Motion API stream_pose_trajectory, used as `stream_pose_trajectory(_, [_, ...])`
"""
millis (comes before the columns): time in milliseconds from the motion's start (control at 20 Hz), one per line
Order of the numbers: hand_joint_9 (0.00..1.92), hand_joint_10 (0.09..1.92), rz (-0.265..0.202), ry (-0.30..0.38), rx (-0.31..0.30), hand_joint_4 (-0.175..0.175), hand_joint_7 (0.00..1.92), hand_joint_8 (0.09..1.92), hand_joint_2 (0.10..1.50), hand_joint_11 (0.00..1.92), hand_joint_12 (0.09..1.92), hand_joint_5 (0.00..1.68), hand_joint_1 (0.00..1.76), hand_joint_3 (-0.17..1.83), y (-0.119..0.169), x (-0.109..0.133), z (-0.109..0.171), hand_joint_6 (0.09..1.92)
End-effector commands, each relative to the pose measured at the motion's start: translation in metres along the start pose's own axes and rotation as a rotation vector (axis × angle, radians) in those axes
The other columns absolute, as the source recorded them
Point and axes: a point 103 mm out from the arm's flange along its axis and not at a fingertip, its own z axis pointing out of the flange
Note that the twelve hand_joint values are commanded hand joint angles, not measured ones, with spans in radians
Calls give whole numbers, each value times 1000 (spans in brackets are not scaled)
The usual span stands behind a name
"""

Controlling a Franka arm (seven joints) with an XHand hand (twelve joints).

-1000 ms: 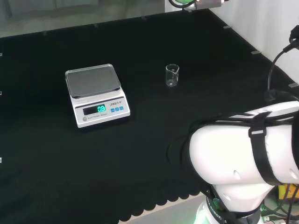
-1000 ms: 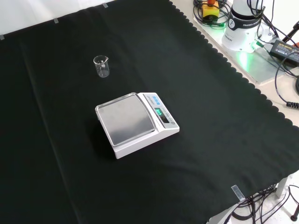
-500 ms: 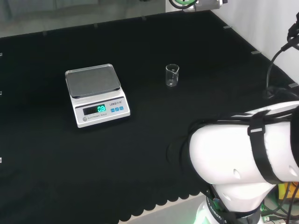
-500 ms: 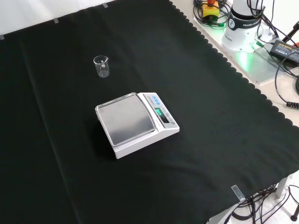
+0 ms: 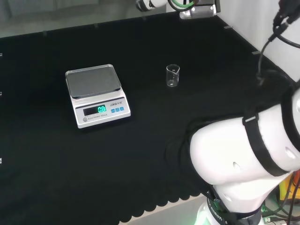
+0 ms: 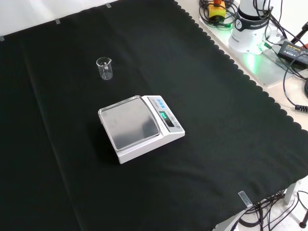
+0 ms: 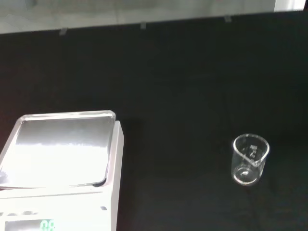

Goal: Pick up the beaker.

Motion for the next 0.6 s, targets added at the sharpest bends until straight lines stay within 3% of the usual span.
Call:
stream_pose_trajectory(50, [0,792,18,98,33,-35,0,708,774,141,1513,211,442,131,70,-41,39,87])
stream_pose_trajectory(600, [0,845,59,170,111,-42,26,762,770,151,1512,244,450,112,138,-90,94,87])
